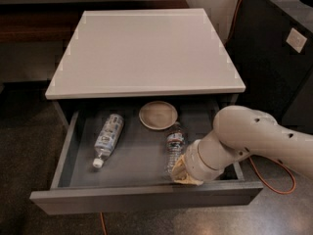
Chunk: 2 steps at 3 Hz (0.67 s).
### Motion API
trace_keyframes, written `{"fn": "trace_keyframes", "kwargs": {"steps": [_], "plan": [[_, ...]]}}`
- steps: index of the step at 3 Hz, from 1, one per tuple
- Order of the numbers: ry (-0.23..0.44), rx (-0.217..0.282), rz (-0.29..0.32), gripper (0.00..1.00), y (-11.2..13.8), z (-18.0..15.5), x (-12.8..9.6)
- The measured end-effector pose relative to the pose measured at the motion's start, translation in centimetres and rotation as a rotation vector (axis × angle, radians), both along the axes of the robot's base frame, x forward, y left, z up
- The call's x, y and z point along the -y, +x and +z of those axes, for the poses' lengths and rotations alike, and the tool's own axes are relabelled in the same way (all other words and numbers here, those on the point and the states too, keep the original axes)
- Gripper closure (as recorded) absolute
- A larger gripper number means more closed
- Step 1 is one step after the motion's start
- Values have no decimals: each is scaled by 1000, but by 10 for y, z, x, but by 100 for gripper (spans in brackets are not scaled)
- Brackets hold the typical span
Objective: Pick water bottle from top drawer and place on counter
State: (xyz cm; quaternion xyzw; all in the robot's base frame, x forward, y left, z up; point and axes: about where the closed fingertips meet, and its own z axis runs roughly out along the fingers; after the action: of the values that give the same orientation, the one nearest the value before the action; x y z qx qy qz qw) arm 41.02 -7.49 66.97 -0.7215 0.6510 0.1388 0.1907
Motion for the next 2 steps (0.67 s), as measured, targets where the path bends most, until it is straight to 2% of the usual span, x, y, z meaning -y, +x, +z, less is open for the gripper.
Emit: {"fn": "trace_keyframes", "kwargs": {"steps": [1,2], "plan": [[2,-1,-2,100,-6,2,-1],[6,20,2,100,-5,9,-3]]}}
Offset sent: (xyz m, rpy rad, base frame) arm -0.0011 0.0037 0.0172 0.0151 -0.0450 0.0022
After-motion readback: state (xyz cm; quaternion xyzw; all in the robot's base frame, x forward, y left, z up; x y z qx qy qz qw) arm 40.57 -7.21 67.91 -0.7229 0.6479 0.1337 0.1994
